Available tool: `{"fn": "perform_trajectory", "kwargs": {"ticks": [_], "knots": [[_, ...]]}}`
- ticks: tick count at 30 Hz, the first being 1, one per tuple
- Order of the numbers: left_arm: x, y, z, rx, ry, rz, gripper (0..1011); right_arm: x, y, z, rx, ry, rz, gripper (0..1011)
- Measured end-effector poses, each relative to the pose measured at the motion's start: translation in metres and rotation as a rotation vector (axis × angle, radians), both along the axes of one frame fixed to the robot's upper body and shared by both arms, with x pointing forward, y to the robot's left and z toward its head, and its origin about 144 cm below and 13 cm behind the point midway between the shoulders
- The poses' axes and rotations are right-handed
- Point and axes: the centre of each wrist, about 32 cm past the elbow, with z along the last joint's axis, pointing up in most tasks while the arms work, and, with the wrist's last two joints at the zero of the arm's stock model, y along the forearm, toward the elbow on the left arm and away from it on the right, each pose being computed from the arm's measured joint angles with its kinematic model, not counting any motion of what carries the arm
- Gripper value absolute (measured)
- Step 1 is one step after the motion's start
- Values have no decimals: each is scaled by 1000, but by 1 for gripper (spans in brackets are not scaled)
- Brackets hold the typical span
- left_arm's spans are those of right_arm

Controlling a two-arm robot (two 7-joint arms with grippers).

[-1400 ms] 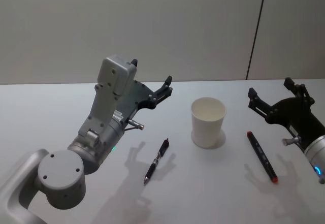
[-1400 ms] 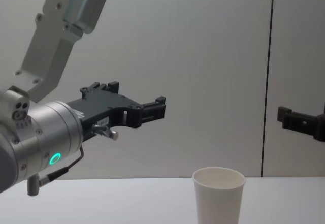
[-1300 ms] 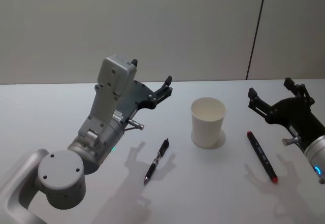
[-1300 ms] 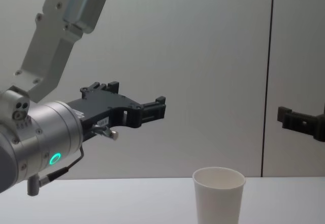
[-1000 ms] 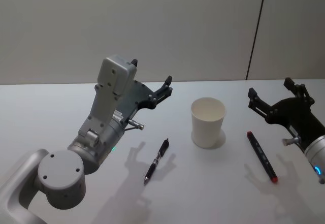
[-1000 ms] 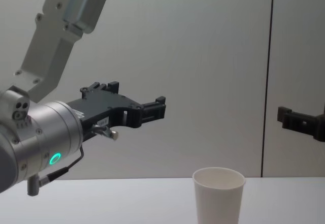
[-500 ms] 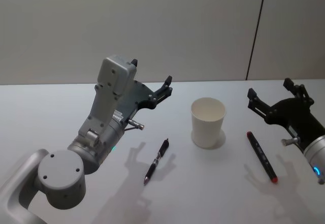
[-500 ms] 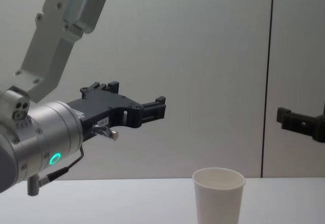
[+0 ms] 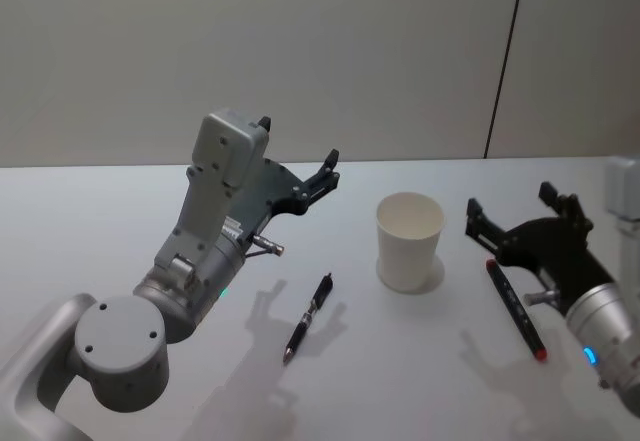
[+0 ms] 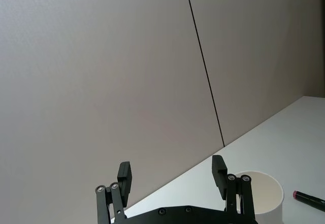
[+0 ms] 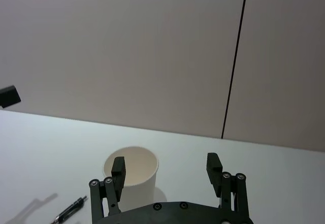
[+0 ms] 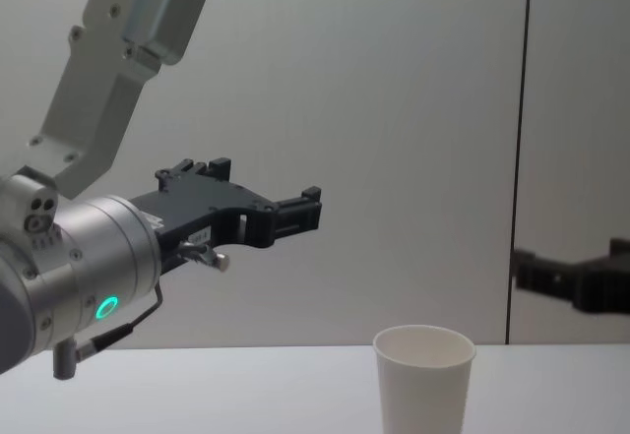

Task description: Place the pen into the pen holder.

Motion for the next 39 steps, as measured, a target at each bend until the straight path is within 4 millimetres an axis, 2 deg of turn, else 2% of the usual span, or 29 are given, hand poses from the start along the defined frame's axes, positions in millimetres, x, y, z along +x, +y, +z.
{"fn": "perform_trajectory", "kwargs": {"ticks": [6, 16, 29, 39], "knots": [[0, 0, 0, 0, 0, 0, 1008, -8, 21, 1, -31, 79, -52, 1001], [0, 0, 0, 0, 0, 0, 1008, -13, 41, 2, -76, 166, -142, 1002], [0, 0, 0, 0, 0, 0, 1008, -6, 49, 1, -77, 235, -189, 1001], [0, 0, 0, 0, 0, 0, 1008, 8, 49, -2, -65, 284, -198, 1001]]}}
